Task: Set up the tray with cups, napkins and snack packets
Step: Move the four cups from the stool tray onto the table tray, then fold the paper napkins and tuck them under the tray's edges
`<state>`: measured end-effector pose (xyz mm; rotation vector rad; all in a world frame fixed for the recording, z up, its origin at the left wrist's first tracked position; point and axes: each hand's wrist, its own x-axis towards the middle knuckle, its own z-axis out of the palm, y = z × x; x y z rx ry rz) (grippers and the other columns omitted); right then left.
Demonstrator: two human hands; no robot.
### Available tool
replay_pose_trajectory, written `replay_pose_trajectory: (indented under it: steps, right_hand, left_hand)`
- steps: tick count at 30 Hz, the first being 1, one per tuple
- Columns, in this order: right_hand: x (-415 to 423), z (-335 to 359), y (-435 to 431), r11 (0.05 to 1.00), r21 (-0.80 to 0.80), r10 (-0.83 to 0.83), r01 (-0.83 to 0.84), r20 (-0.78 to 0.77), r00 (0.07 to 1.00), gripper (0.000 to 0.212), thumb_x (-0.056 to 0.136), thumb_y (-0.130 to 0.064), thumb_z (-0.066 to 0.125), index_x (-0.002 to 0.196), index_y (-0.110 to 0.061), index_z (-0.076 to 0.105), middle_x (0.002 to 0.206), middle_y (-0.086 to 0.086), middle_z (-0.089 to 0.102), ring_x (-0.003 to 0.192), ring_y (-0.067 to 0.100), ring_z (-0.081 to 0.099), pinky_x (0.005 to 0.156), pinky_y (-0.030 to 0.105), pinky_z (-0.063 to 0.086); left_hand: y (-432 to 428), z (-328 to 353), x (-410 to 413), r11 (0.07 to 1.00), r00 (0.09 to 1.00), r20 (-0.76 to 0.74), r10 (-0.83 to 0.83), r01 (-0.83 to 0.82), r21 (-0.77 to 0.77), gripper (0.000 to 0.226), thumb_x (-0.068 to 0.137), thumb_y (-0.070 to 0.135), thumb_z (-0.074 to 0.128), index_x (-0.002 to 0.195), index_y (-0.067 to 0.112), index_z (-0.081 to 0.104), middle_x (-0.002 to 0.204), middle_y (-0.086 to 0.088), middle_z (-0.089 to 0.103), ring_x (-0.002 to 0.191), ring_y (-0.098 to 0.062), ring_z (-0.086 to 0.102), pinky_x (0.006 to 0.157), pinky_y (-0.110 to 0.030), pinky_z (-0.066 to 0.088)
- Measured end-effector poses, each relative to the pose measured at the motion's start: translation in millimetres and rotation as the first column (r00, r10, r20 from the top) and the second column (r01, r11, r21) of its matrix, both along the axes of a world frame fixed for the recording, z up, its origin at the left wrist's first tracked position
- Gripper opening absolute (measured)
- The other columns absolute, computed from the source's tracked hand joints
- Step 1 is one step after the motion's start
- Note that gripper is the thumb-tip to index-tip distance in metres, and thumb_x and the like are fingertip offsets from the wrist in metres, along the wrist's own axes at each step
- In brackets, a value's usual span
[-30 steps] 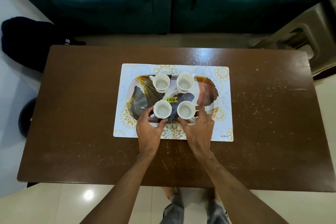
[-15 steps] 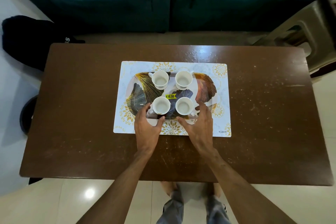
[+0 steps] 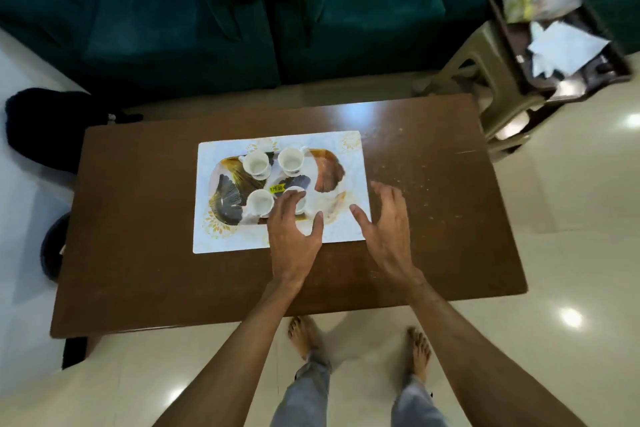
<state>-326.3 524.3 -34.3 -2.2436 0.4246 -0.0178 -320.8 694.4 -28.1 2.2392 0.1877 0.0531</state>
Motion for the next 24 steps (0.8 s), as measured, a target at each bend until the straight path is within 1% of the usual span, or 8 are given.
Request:
replay_pose_trajectory:
  steps: [4,7,10,12,17,18,21,24]
  right_hand:
    - [-16.3,40.8,-81.5,1.000,0.000,0.012,-0.012,0.017,1.000,0.056,0.092,-0.050,0.063,0.140,-0.028,0.046,0.142,-0.002,0.047,0.129,0.015,0.047,0.105,0.047,0.049]
    - [-32.2,64.6,-154.8,1.000,-0.016,0.012,-0.011,0.039,0.999,0.053,0.093,-0.046,0.063,0.140,-0.026,0.047,0.140,-0.002,0.048,0.127,0.014,0.048,0.105,0.043,0.049]
    - [-52.5,84.2,-238.7,0.999,-0.041,0.004,-0.001,0.053,0.999,0.052,0.094,-0.042,0.064,0.140,-0.024,0.048,0.142,0.002,0.050,0.128,0.018,0.049,0.106,0.035,0.045]
    - [-60.7,95.6,-289.8,0.998,-0.063,0.007,-0.004,0.047,0.999,0.051,0.094,-0.040,0.065,0.139,-0.021,0.050,0.141,0.004,0.052,0.128,0.019,0.050,0.106,0.035,0.046]
    - [-66.4,121.5,-398.0,0.989,-0.141,-0.026,0.036,0.076,0.997,0.042,0.092,-0.033,0.070,0.128,-0.016,0.058,0.127,0.006,0.061,0.118,0.023,0.056,0.100,0.038,0.050]
    - [-64.9,125.2,-415.5,0.988,-0.150,-0.034,0.045,0.077,0.996,0.042,0.091,-0.032,0.071,0.128,-0.016,0.058,0.126,0.006,0.062,0.117,0.023,0.056,0.099,0.036,0.049]
    - [-51.4,130.6,-459.6,0.986,-0.153,-0.049,0.061,0.079,0.996,0.045,0.090,-0.029,0.073,0.130,-0.014,0.059,0.128,0.006,0.063,0.118,0.024,0.057,0.099,0.034,0.048]
    - [-24.8,129.8,-497.9,0.986,-0.159,-0.036,0.045,0.060,0.998,0.046,0.090,-0.028,0.073,0.131,-0.014,0.058,0.130,0.006,0.062,0.120,0.023,0.056,0.102,0.038,0.049]
  left_hand:
    - [-81.6,34.0,-4.3,0.994,0.994,0.025,-0.108,0.107,0.023,0.049,0.087,0.030,0.075,0.131,0.017,0.058,0.135,-0.003,0.063,0.127,-0.020,0.055,0.109,-0.045,0.048]
    - [-157.1,56.0,-13.0,0.979,0.980,0.020,-0.199,0.198,0.052,0.050,0.089,0.033,0.073,0.134,0.019,0.056,0.137,0.000,0.060,0.129,-0.018,0.054,0.110,-0.041,0.048]
    - [-242.7,74.2,-26.5,0.963,0.964,0.007,-0.266,0.265,0.049,0.050,0.090,0.034,0.073,0.135,0.022,0.056,0.137,0.003,0.058,0.126,-0.013,0.055,0.109,-0.040,0.050]
    - [-293.5,84.4,-32.9,0.956,0.956,0.007,-0.292,0.292,0.029,0.049,0.090,0.034,0.074,0.135,0.023,0.057,0.137,0.004,0.058,0.125,-0.012,0.056,0.108,-0.040,0.051]
    - [-402.6,108.2,-30.6,0.938,0.939,0.010,-0.345,0.345,-0.031,0.051,0.089,0.029,0.075,0.136,0.020,0.057,0.137,0.002,0.059,0.123,-0.006,0.052,0.111,-0.037,0.048]
    - [-421.3,111.8,-26.1,0.933,0.934,0.006,-0.357,0.357,-0.039,0.051,0.089,0.028,0.076,0.136,0.019,0.057,0.137,0.001,0.059,0.123,-0.006,0.052,0.111,-0.037,0.047]
    - [-469.6,116.4,-6.3,0.922,0.923,0.001,-0.384,0.384,-0.053,0.051,0.088,0.026,0.077,0.135,0.016,0.058,0.134,-0.002,0.061,0.123,-0.015,0.058,0.110,-0.038,0.048]
    - [-509.5,112.8,22.8,0.924,0.925,0.015,-0.379,0.380,-0.052,0.050,0.088,0.025,0.077,0.133,0.014,0.060,0.129,-0.003,0.063,0.115,-0.012,0.058,0.105,-0.032,0.049]
